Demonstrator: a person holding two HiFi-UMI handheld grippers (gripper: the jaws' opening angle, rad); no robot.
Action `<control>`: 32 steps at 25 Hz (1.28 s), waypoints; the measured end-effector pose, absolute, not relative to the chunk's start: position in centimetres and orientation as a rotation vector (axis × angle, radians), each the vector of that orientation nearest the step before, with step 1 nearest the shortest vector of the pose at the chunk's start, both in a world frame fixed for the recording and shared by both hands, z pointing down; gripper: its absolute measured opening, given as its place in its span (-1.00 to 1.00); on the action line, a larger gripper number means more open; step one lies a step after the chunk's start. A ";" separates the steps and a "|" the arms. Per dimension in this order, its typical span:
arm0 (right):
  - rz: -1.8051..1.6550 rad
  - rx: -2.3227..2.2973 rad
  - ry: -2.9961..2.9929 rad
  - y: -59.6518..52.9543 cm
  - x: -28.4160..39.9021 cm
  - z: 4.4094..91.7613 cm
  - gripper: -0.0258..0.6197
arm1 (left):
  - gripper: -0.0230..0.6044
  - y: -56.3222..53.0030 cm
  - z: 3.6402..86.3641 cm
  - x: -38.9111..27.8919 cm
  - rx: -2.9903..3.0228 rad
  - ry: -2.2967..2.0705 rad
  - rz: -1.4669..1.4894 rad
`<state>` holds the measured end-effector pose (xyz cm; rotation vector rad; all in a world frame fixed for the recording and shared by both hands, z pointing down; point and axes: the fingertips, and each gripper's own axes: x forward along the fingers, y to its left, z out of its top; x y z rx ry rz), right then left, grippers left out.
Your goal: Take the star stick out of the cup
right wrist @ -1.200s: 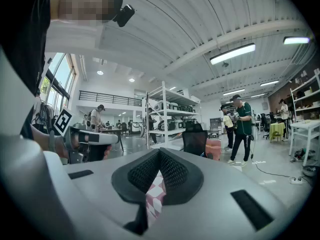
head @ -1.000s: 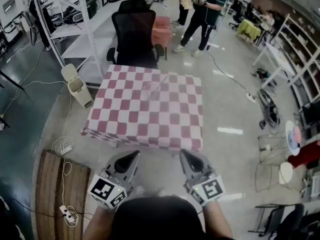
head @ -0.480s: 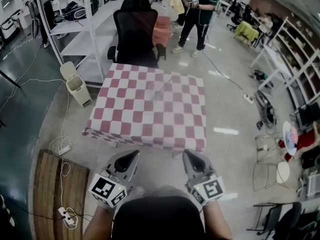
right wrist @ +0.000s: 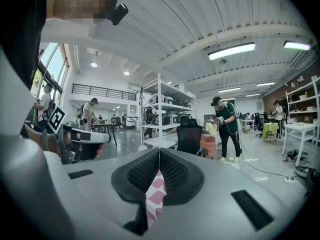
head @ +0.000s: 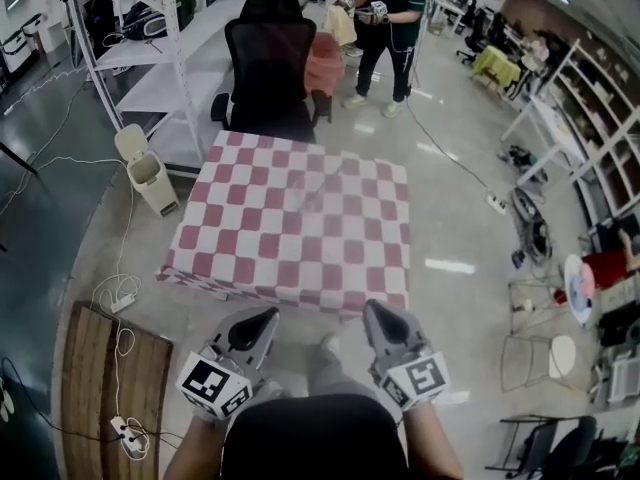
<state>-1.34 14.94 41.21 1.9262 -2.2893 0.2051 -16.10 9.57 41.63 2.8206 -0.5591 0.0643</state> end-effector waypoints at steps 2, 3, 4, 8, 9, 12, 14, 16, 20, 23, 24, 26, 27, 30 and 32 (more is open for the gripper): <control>0.217 1.917 -2.307 13.5 0.0 41.5 -0.87 | -0.80 8.4 41.8 -14.7 2.821 -0.568 0.064; 0.220 1.908 -2.316 12.8 0.7 41.7 -0.87 | -0.80 7.8 42.0 -14.0 2.815 -0.574 0.066; 0.224 1.898 -2.323 12.2 1.3 41.9 -0.87 | -0.80 7.2 42.2 -13.3 2.804 -0.585 0.072; 0.231 1.868 -2.366 9.8 4.3 42.2 -0.87 | -0.80 5.0 42.4 -10.1 2.785 -0.634 0.092; 0.232 1.860 -2.380 9.3 5.1 42.2 -0.87 | -0.80 4.5 42.3 -9.3 2.782 -0.642 0.095; 0.258 1.832 -2.406 8.1 7.5 42.4 -0.87 | -0.80 3.2 42.2 -6.7 2.784 -0.671 0.111; 0.264 1.818 -2.427 7.5 9.1 42.6 -0.87 | -0.80 2.6 42.2 -5.1 2.775 -0.697 0.126; 0.260 1.803 -2.452 7.0 10.8 42.6 -0.87 | -0.80 2.2 42.4 -3.7 2.765 -0.727 0.138; 0.288 1.767 -2.495 5.8 13.8 42.7 -0.87 | -0.80 1.5 42.4 -1.0 2.750 -0.782 0.161; 0.306 1.739 -2.517 4.8 15.4 42.9 -0.87 | -0.80 0.9 42.5 0.3 2.743 -0.816 0.179; 0.306 1.732 -2.518 4.4 15.8 43.1 -0.86 | -0.80 0.8 42.6 0.6 2.740 -0.824 0.183; 0.314 1.724 -2.517 3.7 16.6 43.2 -0.86 | -0.80 0.5 42.5 1.0 2.735 -0.836 0.189; 0.321 1.725 -2.521 3.2 16.8 43.2 -0.86 | -0.80 0.3 42.5 1.1 2.734 -0.840 0.193; 0.326 1.714 -2.536 1.7 17.1 43.2 -0.86 | -0.80 -0.6 42.6 1.1 2.724 -0.857 0.207; 0.320 1.692 -2.531 0.7 16.8 43.4 -0.86 | -0.80 -1.4 42.8 0.9 2.709 -0.866 0.214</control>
